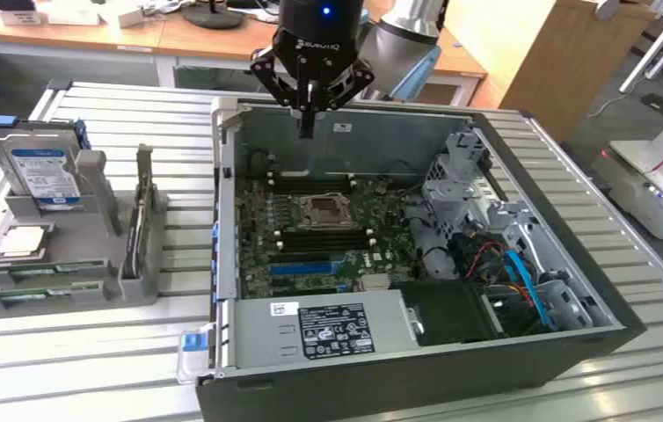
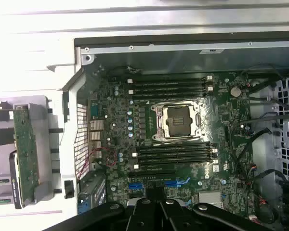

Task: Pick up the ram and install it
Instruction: 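Reach for the ram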

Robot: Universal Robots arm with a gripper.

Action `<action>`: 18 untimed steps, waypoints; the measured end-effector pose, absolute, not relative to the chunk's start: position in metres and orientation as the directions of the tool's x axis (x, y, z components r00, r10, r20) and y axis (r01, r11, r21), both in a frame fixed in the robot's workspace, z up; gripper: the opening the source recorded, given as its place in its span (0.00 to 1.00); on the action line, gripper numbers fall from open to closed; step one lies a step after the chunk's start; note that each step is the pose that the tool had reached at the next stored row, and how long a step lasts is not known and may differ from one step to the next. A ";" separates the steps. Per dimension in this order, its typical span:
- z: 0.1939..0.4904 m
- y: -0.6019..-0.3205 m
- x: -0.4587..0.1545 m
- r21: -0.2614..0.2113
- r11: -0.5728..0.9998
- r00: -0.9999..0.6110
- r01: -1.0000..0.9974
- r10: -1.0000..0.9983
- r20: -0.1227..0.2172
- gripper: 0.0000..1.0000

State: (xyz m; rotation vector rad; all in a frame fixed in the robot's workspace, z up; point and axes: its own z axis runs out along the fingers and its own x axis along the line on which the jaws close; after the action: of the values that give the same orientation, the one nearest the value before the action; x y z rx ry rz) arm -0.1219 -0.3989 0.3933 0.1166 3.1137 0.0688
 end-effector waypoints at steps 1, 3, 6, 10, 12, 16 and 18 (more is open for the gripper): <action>0.393 -0.399 -0.122 0.045 0.996 -0.997 0.074 0.075 -0.023 0.11; 0.393 -0.399 -0.122 0.045 0.996 -0.997 0.074 0.075 -0.023 0.11; 0.393 -0.399 -0.122 0.045 0.996 -0.997 0.074 0.075 -0.023 0.11; 0.393 -0.399 -0.122 0.045 0.996 -0.997 0.074 0.075 -0.023 0.11; 0.393 -0.399 -0.122 0.045 0.996 -0.997 0.074 0.075 -0.023 0.11; 0.393 -0.399 -0.125 0.045 0.996 -0.997 0.074 0.075 -0.023 0.11; 0.393 -0.399 -0.128 0.045 0.996 -0.997 0.074 0.075 -0.023 0.11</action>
State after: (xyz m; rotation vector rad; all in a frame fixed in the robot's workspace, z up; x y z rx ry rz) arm -0.1282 -0.3988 0.3932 0.1166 3.1137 0.0689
